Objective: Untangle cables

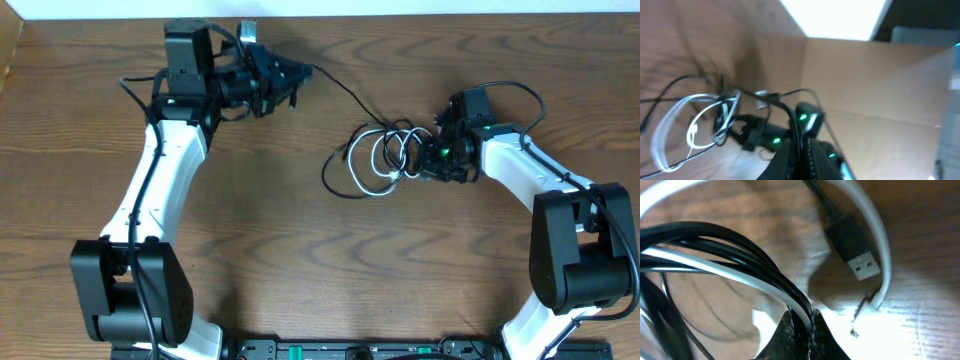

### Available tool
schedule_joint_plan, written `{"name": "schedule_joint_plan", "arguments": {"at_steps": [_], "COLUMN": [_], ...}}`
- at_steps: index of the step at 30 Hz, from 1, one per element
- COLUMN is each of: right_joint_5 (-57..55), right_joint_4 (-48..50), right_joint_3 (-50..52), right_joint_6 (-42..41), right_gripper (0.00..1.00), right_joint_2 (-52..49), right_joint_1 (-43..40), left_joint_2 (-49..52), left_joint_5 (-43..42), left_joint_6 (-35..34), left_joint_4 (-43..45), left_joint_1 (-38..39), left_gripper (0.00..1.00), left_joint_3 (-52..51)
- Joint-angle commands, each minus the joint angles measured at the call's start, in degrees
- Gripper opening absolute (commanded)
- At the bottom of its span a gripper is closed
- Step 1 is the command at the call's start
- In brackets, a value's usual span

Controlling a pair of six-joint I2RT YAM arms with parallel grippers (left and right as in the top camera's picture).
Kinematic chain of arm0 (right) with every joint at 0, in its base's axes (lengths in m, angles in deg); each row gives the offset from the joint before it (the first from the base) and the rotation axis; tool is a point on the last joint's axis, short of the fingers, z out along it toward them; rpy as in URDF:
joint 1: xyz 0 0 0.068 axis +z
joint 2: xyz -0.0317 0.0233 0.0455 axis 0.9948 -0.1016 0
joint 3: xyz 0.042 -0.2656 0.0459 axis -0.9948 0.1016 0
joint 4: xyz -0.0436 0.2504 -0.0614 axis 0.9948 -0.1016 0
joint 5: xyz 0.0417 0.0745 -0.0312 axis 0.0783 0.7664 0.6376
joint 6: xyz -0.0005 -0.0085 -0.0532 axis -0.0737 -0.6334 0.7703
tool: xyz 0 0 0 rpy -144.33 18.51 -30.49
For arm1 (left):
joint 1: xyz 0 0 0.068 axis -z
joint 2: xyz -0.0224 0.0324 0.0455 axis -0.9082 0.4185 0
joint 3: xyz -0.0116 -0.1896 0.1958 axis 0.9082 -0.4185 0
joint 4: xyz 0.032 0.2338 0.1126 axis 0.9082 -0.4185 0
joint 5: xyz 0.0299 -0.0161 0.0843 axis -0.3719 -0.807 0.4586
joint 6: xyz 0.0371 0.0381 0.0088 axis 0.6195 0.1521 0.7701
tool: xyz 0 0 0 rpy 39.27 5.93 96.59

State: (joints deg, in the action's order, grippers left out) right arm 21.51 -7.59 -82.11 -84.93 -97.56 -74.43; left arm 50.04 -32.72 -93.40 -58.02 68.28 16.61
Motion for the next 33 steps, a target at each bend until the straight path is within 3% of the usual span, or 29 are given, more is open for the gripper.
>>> {"name": "schedule_joint_plan", "arguments": {"at_steps": [1,2,3,7,8,9,10,17,19,22,25,28,33], "right_joint_5": [2.67,3.3,3.89,5.6,6.14,6.47,6.49,6.4,6.38,6.16,5.42,4.74,3.96], "right_joint_4": [-0.94,-1.22,-2.34,-5.29,-5.88,-6.64,-7.69,-9.42,-9.4,-9.29,-9.27,-9.07,-8.9], "right_joint_3": [0.2,0.2,0.2,0.2,0.2,0.2,0.2,0.2,0.2,0.2,0.2,0.2,0.2], "right_joint_6": [3.93,4.83,5.35,6.1,6.36,6.99,7.28,6.99,6.71,6.21,5.22,4.85,4.85], "right_gripper": [0.01,0.01,0.01,0.01,0.01,0.01,0.01,0.02,0.02,0.04,0.05,0.06,0.08], "right_joint_2": [2.32,3.13,5.11,9.79,10.86,12.15,13.6,15.85,15.85,15.85,15.85,15.85,15.85], "right_joint_1": [0.76,0.79,0.79,0.7,0.72,0.76,0.76,0.76,0.76,0.74,0.74,0.74,0.74], "left_joint_2": [-0.72,-0.72,-0.72,-0.72,-0.72,-0.72,-0.74,-0.72,-0.72,-0.72,-0.72,-0.7,-0.44], "left_joint_5": [2.75,4.02,7.43,15.45,16.52,16.9,16.92,16.87,17.14,21.27,26.73,36.11,35.95], "left_joint_6": [13.66,15.72,20.31,26.36,27.52,30.53,34.71,38.49,37.13,30.62,25.9,14.25,-5.44], "left_joint_4": [-6.43,-8.48,-12.59,-19.23,-20.09,-21.09,-22.71,-25.22,-25.79,-29.27,-34.03,-36.59,-35.12], "left_joint_1": [0.22,0.35,0.81,2.01,2.36,2.97,4.11,11.06,13.4,16.52,18.99,20.81,22.86], "left_gripper": [0.08,0.09,0.17,0.53,0.75,0.89,0.95,0.95,0.88,0.75,0.74,0.75,0.75], "left_joint_3": [0.79,0.79,0.76,0.79,0.76,0.79,0.79,0.79,0.79,0.74,0.74,0.11,-0.31]}}
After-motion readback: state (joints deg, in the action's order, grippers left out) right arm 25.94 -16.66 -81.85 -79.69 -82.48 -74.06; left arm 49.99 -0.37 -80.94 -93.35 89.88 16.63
